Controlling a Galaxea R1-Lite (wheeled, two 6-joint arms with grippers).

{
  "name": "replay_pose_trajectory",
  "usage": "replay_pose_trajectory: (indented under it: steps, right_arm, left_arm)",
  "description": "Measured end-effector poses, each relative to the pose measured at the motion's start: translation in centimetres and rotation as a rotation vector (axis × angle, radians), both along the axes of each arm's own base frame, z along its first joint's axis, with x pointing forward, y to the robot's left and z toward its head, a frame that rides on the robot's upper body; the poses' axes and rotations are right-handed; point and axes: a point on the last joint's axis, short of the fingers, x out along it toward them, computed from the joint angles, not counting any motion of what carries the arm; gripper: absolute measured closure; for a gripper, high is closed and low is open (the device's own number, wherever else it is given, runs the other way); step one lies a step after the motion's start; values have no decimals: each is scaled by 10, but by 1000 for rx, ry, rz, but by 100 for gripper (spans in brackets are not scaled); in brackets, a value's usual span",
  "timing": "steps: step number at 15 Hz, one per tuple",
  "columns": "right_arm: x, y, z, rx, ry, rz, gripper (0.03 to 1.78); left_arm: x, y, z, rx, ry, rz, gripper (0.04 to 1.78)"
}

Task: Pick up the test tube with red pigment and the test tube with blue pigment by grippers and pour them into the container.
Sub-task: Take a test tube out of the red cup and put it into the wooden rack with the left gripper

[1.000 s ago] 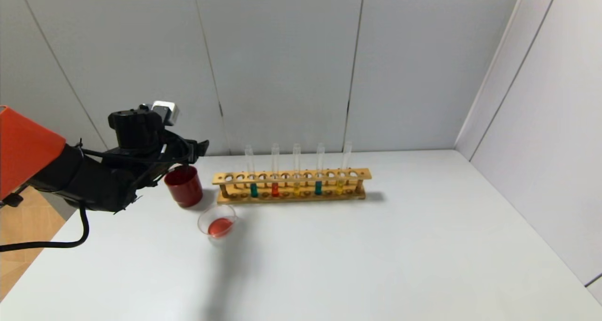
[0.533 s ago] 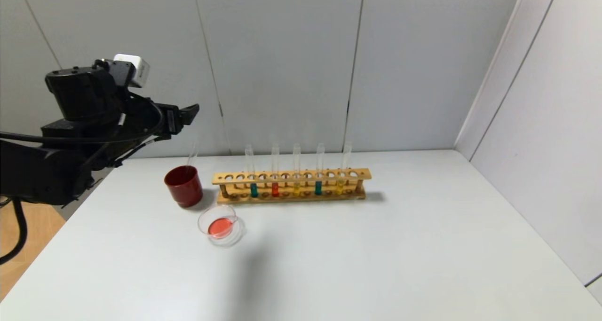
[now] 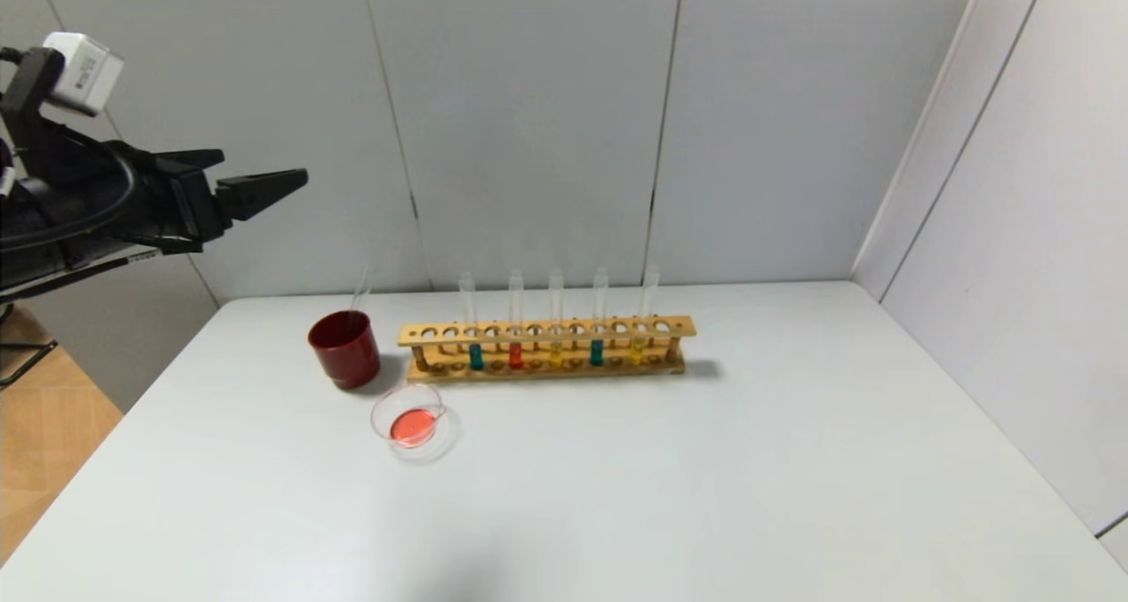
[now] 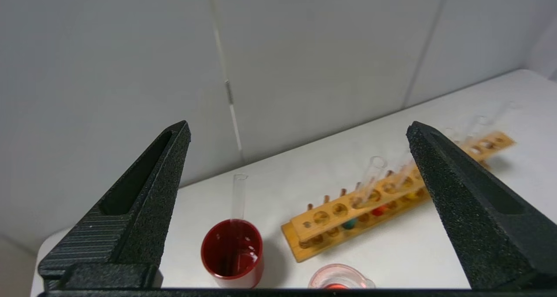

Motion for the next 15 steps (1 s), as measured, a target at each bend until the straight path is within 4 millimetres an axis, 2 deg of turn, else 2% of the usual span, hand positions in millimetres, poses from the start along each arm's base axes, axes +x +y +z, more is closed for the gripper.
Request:
replay_pose_trajectory:
  steps: [3, 8, 10, 15]
  right_arm:
    - [0, 0, 0, 0, 0, 0, 6]
    - [0, 0, 0, 0, -1, 0, 6]
    - [0, 0, 0, 0, 0, 0, 6]
    - [0, 0, 0, 0, 0, 0, 6]
  left_arm:
    - [-11, 12, -3, 8, 4, -150, 7]
    - [-16, 7, -28, -10, 84, -389, 7]
    - [-12, 3, -40, -15, 113, -492, 7]
    - [11, -14, -70, 40, 139, -595, 7]
